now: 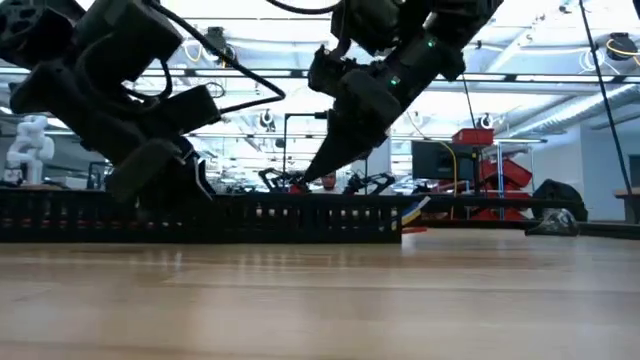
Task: Ziptie cables
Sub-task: Close the black cable duct
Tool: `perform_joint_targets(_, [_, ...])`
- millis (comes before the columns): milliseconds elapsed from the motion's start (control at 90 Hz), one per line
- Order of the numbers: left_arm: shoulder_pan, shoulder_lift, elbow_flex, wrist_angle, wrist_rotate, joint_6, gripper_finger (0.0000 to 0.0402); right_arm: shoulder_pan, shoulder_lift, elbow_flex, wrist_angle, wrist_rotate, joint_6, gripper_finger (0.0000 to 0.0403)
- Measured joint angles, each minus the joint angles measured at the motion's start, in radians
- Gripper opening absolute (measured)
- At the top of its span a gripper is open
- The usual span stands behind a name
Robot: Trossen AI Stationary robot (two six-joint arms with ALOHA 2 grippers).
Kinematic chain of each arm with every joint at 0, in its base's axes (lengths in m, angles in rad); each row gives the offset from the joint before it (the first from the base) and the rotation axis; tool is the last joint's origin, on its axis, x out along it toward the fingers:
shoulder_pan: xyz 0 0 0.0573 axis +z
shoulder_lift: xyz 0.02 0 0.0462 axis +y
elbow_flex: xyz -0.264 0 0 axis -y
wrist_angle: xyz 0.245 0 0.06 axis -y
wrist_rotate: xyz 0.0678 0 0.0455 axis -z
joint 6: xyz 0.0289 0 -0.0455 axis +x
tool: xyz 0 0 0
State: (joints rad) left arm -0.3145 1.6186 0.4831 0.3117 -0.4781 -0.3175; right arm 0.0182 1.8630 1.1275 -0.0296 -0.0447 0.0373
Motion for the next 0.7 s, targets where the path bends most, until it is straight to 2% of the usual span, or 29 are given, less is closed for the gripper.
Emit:
perform_joint_targets(156, [0.001, 0.033, -0.002, 0.024, 0.011, 0.009, 0.0261, -0.008, 0.126, 0.049, 0.104, -0.067, 0.003, 0.0])
perform_joint_targets(311, [0.007, 0.068, -0.002, 0.055, 0.01, 0.008, 0.026, -0.009, 0.231, 0.157, 0.085, -0.114, -0.004, 0.0])
perform_joint_targets(522, [0.009, 0.055, -0.002, 0.067, -0.012, 0.039, 0.0262, -0.007, 0.251, 0.195, 0.057, -0.119, -0.015, 0.0])
perform_joint_targets(700, [0.012, -0.023, -0.002, 0.049, -0.017, 0.043, 0.0286, -0.007, 0.251, 0.196, 0.033, -0.117, 0.002, 0.0])
